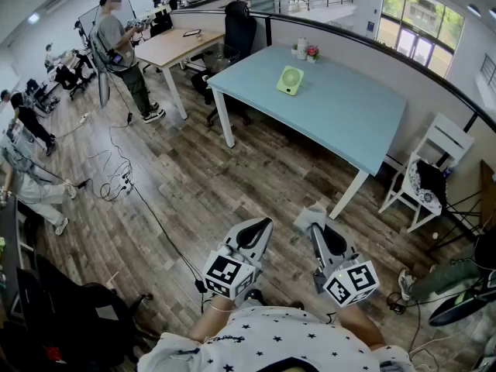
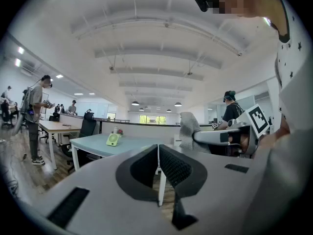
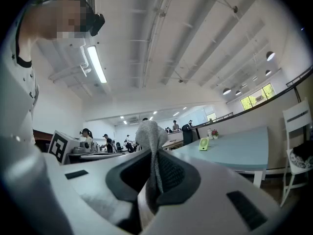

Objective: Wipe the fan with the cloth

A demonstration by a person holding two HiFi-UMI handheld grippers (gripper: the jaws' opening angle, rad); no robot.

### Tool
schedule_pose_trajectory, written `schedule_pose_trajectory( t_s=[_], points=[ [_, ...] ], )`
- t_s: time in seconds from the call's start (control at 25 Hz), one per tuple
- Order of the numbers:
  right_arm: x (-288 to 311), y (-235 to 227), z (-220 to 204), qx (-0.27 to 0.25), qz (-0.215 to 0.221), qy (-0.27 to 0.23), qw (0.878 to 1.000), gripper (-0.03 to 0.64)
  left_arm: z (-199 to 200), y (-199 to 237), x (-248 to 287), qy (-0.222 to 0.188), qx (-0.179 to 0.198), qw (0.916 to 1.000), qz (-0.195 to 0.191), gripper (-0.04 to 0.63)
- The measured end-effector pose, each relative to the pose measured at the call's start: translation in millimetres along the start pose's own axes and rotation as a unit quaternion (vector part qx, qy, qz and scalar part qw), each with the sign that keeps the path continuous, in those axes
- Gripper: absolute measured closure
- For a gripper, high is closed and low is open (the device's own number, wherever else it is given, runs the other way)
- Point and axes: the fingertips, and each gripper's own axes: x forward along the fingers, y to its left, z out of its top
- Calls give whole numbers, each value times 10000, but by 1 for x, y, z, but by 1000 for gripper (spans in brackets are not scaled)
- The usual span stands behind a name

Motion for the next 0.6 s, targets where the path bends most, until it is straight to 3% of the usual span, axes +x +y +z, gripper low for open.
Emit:
schedule_pose_trajectory(
  t_s=[0.6],
  points=[
    [-50,-46,2,89,-22,-50,9999,588,-8,-56,37,42,57,10000,-1,563]
  ],
)
